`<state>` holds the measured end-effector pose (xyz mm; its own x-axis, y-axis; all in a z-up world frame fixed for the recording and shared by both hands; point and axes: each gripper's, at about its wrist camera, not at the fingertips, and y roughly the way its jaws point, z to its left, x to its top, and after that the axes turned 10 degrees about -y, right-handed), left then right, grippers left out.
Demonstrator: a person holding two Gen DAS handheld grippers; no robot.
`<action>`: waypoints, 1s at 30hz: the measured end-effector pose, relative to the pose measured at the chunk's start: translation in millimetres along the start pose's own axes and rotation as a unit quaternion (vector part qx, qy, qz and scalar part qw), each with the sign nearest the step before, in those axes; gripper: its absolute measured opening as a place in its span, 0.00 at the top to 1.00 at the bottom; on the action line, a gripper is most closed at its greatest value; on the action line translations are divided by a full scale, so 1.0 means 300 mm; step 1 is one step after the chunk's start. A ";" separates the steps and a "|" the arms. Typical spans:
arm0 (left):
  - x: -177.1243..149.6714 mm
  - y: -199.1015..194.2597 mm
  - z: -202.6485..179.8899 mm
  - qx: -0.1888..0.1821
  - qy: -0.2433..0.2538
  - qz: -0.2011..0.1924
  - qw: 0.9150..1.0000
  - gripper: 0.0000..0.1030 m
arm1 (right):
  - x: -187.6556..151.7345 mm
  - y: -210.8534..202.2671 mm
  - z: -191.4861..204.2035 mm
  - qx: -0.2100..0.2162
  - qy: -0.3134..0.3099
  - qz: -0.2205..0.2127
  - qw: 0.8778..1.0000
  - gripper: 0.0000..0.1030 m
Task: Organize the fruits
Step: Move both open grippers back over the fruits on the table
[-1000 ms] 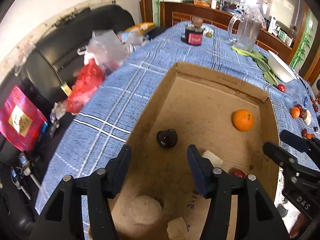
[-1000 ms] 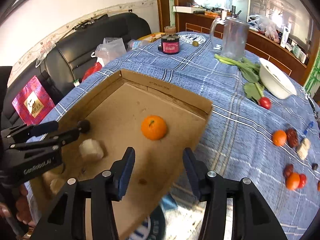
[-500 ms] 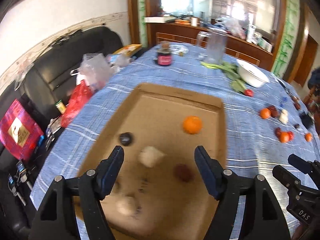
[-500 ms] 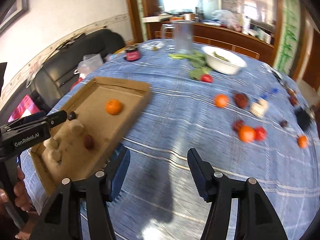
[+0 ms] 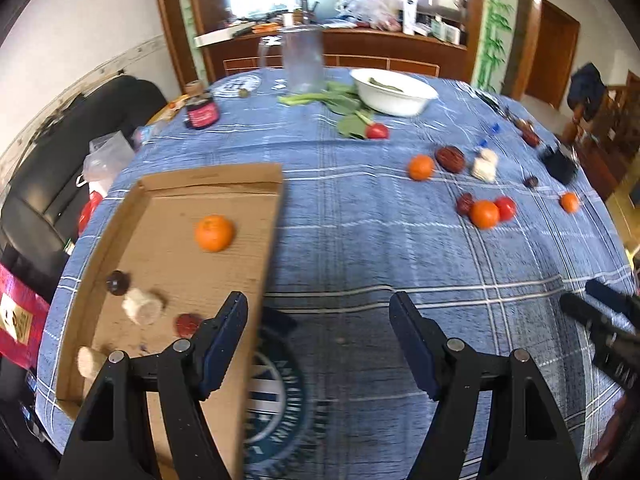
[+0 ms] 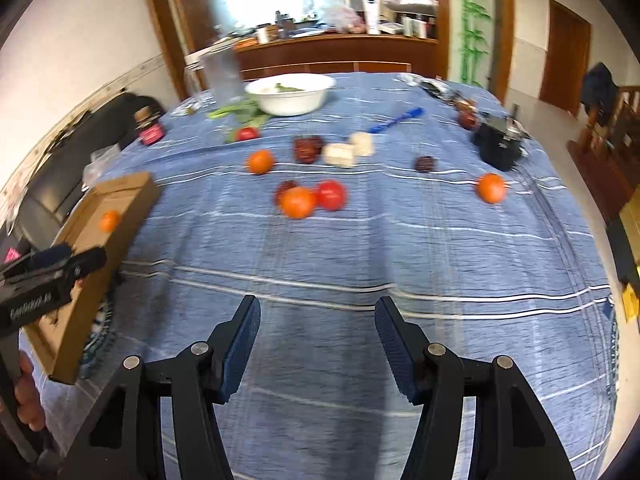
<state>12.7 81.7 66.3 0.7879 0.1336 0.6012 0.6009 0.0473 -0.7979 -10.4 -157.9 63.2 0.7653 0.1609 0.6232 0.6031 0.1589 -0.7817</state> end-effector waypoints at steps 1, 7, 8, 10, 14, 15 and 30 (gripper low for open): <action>-0.004 0.007 -0.022 0.000 0.005 0.005 1.000 0.30 | 0.003 0.005 -0.021 -0.002 0.002 0.000 1.000 0.38; -0.031 0.021 -0.070 0.007 0.012 0.024 1.000 0.30 | 0.092 0.094 -0.112 0.027 -0.033 -0.001 0.999 0.38; -0.034 0.026 -0.074 0.010 0.011 0.029 0.999 0.30 | 0.111 0.114 -0.120 0.035 -0.042 -0.001 0.999 0.38; -0.040 0.033 -0.076 0.017 0.008 0.036 0.999 0.30 | 0.150 0.163 -0.134 0.058 -0.060 0.001 0.996 0.38; -0.055 0.047 -0.070 0.029 -0.004 0.049 0.998 0.29 | 0.213 0.271 -0.140 0.102 -0.105 0.018 0.989 0.39; -0.059 0.050 -0.070 0.030 -0.006 0.053 0.998 0.29 | 0.225 0.297 -0.133 0.113 -0.124 0.023 0.986 0.38; -0.024 0.133 -0.212 0.035 0.016 0.094 0.995 0.30 | 0.267 0.419 -0.096 0.189 -0.250 0.025 0.949 0.90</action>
<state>39.7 19.7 32.8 0.8901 0.1141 0.4412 0.4326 0.0931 -0.8968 133.1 -153.2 14.2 0.5311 0.6049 0.5934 0.3723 0.4625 -0.8047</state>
